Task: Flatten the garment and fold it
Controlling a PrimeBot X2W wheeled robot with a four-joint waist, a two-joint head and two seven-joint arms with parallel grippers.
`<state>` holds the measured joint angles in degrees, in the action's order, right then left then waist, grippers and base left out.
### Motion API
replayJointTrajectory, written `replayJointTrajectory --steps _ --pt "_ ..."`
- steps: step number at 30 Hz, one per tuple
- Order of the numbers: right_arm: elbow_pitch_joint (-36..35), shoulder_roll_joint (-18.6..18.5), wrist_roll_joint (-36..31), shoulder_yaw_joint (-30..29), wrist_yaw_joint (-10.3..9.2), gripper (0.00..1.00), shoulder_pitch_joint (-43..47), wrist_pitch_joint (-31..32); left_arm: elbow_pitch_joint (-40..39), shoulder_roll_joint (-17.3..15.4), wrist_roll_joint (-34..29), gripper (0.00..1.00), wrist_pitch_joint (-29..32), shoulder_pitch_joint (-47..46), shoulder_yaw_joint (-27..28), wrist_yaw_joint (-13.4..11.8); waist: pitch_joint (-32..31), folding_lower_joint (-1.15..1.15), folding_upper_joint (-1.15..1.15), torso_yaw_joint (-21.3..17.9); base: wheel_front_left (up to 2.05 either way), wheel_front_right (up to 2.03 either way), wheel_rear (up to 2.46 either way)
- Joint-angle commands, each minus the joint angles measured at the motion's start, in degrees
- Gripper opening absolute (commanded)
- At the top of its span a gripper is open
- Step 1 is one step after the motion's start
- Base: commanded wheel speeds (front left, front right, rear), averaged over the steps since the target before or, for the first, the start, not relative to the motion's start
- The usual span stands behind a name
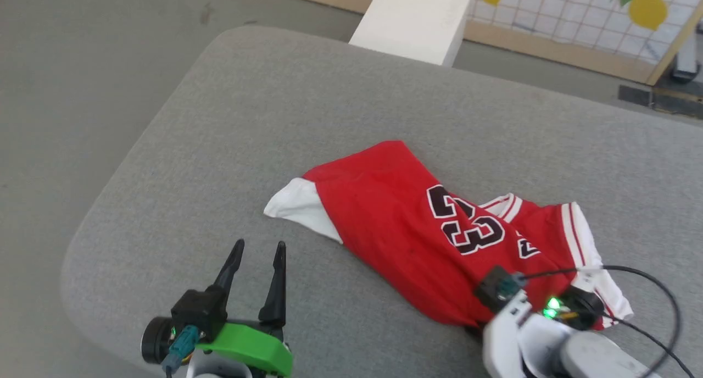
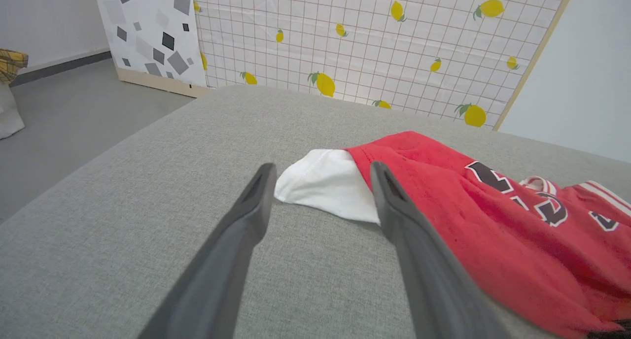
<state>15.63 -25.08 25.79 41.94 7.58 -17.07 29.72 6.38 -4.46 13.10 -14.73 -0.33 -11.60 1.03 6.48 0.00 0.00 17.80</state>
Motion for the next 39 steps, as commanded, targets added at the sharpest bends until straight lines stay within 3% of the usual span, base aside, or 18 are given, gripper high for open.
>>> replayJointTrajectory --steps 1,6,10,16,21,22,23,30,33,39 --pt "0.3 -2.3 1.9 -0.2 -0.09 0.00 3.6 0.6 0.3 0.1 -0.1 1.00 -0.3 1.0 0.5 0.3 -1.9 0.00 0.00 -2.1 0.00 0.00 0.00" --pt "-8.0 -8.6 7.5 -6.5 -0.09 0.00 9.3 2.3 1.2 -0.4 0.1 1.00 -0.3 2.1 1.6 0.7 -4.2 0.00 0.00 -5.0 0.00 0.00 0.00" --pt "-14.0 -12.5 9.6 -15.3 -0.09 0.00 15.3 5.4 1.6 -0.6 0.2 1.00 -0.3 2.7 1.8 0.9 -5.0 0.00 0.00 -7.1 0.00 0.00 0.00" --pt "-16.7 -12.0 7.4 -30.6 -0.09 0.00 25.6 14.1 2.2 -0.4 0.3 1.00 -0.3 2.5 1.4 1.4 -4.8 0.00 0.00 -8.6 0.00 0.00 0.00" --pt "-17.5 -7.9 0.3 -39.5 -0.09 0.00 31.4 20.5 3.0 -0.3 0.3 1.00 -0.3 1.6 0.6 1.9 -4.2 0.00 0.00 -8.9 0.00 0.00 0.00" --pt "-18.0 -7.1 -0.8 -40.2 -0.09 0.05 31.6 20.2 3.2 -0.3 0.3 1.00 -0.3 1.3 0.5 2.0 -4.0 0.00 0.00 -8.9 0.00 0.00 0.00" --pt "-18.8 -6.0 -2.1 -41.0 -0.09 1.00 31.4 19.2 3.5 -0.3 0.3 1.00 -0.3 1.0 0.2 2.2 -3.9 0.00 0.00 -8.9 0.00 0.00 0.00" --pt "-25.9 -0.8 -4.2 -42.3 -0.09 1.00 25.3 7.2 5.1 -1.0 1.8 1.00 3.6 -1.0 -2.3 4.2 -2.9 0.00 0.00 -9.4 0.00 0.00 0.00" --pt "-28.0 0.7 -4.8 -42.8 -0.09 1.00 22.8 1.0 5.6 -1.7 2.8 1.00 9.7 -3.1 -4.7 5.2 -2.0 0.00 0.00 -9.9 0.00 0.00 0.00" --pt "-27.7 2.9 -6.6 -43.0 -0.09 1.00 21.1 -5.8 8.2 -2.4 7.4 1.00 28.0 -8.0 -8.2 6.0 0.7 0.00 0.00 -11.7 0.00 0.00 0.00"
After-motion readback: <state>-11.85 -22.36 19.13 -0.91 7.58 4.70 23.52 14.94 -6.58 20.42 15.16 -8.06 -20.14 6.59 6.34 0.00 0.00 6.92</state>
